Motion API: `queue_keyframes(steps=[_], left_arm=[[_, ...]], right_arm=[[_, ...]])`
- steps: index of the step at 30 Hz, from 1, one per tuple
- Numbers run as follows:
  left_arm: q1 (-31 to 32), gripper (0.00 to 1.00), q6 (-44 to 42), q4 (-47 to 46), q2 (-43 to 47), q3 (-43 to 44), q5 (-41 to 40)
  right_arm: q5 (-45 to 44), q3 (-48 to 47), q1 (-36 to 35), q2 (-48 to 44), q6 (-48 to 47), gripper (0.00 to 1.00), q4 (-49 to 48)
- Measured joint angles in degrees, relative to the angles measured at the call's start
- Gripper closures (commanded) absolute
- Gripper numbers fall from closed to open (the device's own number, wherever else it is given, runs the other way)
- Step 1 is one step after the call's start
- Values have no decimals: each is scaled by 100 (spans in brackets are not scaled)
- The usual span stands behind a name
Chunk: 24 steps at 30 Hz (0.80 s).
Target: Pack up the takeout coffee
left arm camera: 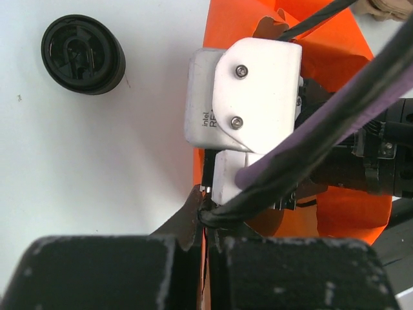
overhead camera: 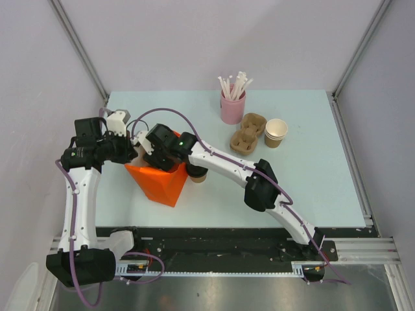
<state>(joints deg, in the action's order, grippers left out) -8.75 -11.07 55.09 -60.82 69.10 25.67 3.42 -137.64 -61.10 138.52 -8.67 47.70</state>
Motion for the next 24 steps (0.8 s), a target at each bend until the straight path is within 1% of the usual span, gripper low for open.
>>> queue_keyframes(steps=[4, 10, 15, 20, 24], left_arm=[[0, 99, -4, 39, 0, 0, -192], [26, 100, 52, -44, 0, 2, -713], [37, 100, 55, -98, 0, 2, -846], [37, 100, 52, -98, 0, 2, -859], [37, 100, 61, -120, -2, 2, -868]], right_arm=[[-20, 98, -44, 0, -35, 100, -142], [-133, 1121, -59, -509, -63, 100, -833], [-229, 1965, -120, -988, -319, 100, -1185], [-334, 2006, -153, -1023, -452, 100, -1130], [-601, 1987, -214, -1023, -538, 100, -1071]])
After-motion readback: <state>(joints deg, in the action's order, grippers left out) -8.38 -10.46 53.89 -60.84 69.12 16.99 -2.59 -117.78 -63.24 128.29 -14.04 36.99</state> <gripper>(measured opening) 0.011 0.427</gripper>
